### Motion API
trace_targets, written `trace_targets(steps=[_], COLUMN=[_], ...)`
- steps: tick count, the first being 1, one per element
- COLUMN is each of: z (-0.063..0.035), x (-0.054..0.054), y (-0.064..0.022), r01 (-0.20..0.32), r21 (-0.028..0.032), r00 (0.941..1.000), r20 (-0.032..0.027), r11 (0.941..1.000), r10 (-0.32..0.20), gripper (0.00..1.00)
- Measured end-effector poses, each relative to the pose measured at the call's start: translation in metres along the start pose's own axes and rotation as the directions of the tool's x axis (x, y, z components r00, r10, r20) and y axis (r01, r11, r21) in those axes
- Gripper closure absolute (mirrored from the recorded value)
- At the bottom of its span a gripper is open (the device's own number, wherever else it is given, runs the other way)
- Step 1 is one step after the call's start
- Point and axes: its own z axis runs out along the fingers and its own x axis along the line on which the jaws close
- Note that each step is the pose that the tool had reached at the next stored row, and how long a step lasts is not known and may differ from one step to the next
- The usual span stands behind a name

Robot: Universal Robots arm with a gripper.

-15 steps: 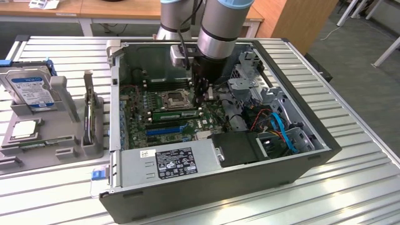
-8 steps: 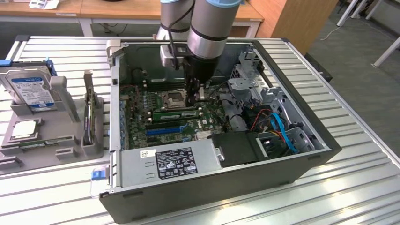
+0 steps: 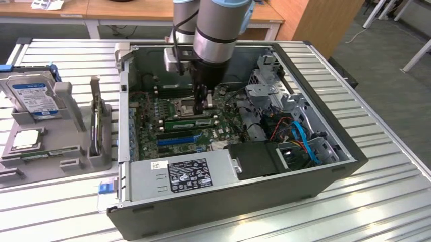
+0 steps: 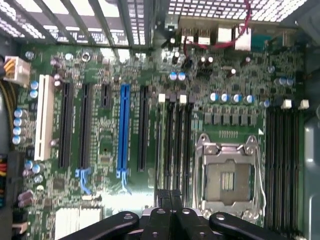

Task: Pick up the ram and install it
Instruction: 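Press down the ram until it locks into place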

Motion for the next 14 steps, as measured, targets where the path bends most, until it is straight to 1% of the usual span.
trace_targets(steps=[7, 14], z=[0.0011, 0.0019], x=[-0.001, -0.001], y=[0.0162, 0.0302], r01=[0.000, 0.000], r21=[0.0012, 0.0016], r00=[1.0000, 1.0000], r20=[0.0002, 0.0001], r11=[1.0000, 1.0000], r10=[0.000, 0.000], gripper=[0.90, 0.90])
